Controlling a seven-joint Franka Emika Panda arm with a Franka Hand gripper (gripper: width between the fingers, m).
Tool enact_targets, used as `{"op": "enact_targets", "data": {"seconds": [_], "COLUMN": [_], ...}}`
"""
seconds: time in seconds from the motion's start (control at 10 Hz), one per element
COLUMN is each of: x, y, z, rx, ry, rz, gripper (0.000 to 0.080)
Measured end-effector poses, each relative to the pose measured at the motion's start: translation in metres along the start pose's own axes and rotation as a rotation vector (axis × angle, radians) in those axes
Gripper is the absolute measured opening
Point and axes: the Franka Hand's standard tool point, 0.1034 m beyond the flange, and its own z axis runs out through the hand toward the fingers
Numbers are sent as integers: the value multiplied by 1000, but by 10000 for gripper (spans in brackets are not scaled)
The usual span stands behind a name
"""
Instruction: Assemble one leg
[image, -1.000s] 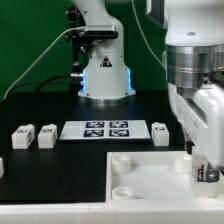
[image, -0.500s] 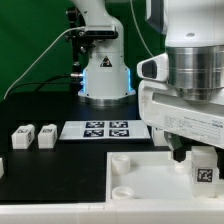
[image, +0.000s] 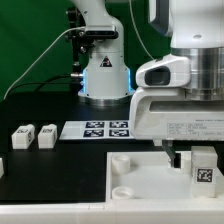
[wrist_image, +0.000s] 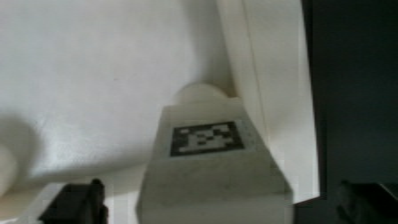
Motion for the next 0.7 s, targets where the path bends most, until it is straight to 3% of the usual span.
{"op": "enact_targets", "data": {"seconds": [0.3, 0.4, 0.5, 0.6, 0.7], "x": [0, 0, 0, 0, 0], "y": [3, 3, 3, 3, 4], "z": [-1, -1, -1, -1, -1], "rx": [1, 1, 1, 4, 2], "ry": [-2, -2, -2, -3, -3], "rz": [-23, -1, 17, 118, 227], "gripper": [649, 556, 556, 357, 295]}}
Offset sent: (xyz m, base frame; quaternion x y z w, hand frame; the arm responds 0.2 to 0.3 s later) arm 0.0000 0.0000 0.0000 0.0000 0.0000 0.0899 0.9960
